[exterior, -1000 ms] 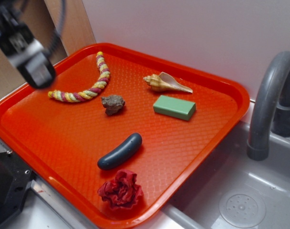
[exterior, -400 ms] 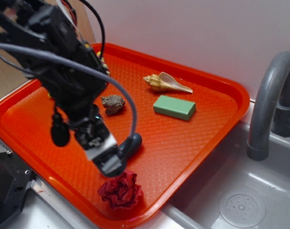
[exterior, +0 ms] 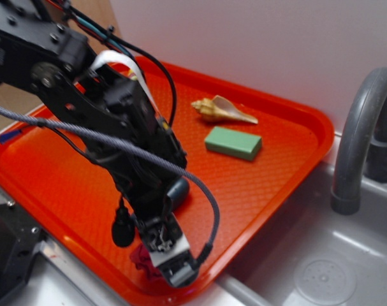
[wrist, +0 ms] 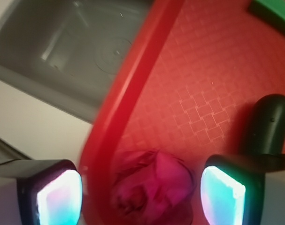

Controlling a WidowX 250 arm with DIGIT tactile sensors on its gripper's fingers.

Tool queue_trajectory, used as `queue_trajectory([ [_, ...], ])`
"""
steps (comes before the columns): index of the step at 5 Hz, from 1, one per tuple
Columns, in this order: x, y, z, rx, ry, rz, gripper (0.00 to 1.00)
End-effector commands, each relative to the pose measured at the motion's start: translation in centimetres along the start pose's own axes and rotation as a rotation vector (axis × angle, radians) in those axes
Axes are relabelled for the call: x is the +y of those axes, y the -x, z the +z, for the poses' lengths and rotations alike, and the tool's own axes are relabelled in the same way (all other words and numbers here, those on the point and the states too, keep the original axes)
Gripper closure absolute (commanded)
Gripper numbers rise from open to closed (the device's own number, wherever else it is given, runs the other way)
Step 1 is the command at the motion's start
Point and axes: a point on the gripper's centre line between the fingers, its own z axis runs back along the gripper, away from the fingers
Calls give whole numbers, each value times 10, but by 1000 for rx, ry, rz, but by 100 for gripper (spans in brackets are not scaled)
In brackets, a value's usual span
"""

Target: Grab the red paper.

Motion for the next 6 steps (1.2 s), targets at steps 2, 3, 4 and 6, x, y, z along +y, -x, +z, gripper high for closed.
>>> queue_trajectory([
  [2,3,6,-13,3,60,-10,100],
  [3,20,-6,24,29,-7,89,100],
  [4,46,-20,77,63,-140,274,100],
  [6,97,-26,182,-39,-253,560,100],
])
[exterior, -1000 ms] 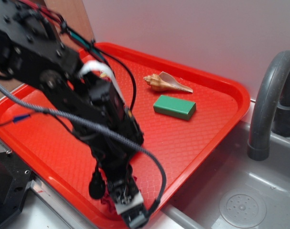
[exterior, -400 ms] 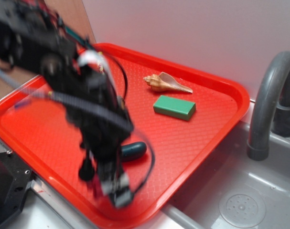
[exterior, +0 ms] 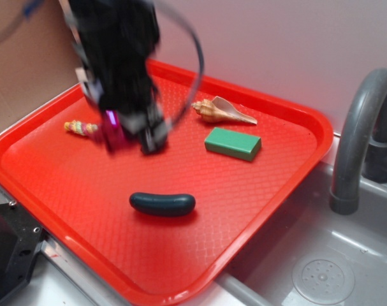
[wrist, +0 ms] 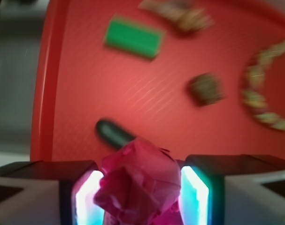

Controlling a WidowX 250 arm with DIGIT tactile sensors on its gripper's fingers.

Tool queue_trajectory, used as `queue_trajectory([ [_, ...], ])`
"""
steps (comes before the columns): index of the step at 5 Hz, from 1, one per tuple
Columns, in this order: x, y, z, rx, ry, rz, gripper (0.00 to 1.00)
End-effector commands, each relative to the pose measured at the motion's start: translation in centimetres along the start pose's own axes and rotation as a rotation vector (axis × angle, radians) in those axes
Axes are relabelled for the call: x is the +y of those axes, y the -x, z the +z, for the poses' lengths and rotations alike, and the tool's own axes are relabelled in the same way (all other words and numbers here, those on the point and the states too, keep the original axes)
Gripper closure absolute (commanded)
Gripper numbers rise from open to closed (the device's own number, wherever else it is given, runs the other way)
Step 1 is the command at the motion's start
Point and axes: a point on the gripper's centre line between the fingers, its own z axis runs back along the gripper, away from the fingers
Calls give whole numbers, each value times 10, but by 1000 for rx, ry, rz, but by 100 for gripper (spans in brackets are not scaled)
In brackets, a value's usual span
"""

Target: Grab the red paper.

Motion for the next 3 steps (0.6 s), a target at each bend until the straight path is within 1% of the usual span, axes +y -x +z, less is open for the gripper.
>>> queue_trajectory([
  [1,67,-12,96,-174,38,206,100],
  [2,78,-16,116,-176,33,188,100],
  [3,73,-14,107,-150,27,105,100],
])
